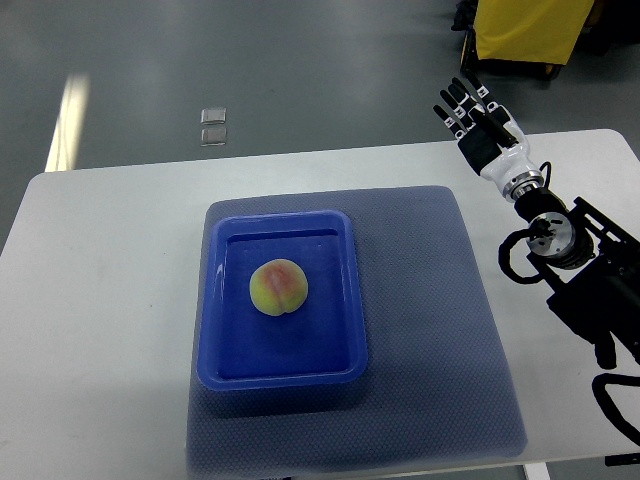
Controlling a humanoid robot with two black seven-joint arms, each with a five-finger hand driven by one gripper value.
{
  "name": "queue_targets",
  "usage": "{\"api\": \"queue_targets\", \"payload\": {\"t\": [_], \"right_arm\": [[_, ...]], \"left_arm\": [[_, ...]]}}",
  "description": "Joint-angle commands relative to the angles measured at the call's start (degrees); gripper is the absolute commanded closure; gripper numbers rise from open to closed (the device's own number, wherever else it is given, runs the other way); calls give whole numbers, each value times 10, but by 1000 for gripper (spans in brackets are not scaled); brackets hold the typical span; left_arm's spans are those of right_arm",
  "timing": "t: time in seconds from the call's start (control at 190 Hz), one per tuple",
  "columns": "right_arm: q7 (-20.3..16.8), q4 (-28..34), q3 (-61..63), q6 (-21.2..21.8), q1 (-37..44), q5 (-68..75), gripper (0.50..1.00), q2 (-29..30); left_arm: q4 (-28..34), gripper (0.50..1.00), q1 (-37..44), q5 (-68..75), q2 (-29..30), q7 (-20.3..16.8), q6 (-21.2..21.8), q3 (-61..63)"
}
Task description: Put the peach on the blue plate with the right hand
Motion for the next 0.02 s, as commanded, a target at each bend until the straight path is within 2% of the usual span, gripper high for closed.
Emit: {"api": "queue_targets", "payload": {"t": [0.0, 0.01], "right_arm": [[0, -1, -1, 0, 0, 1, 572, 9], [0, -1, -1, 0, 0, 1, 572, 9]], "left_arm": [[0, 500, 0, 1, 0, 0, 0, 0], [0, 500, 0, 1, 0, 0, 0, 0]]}}
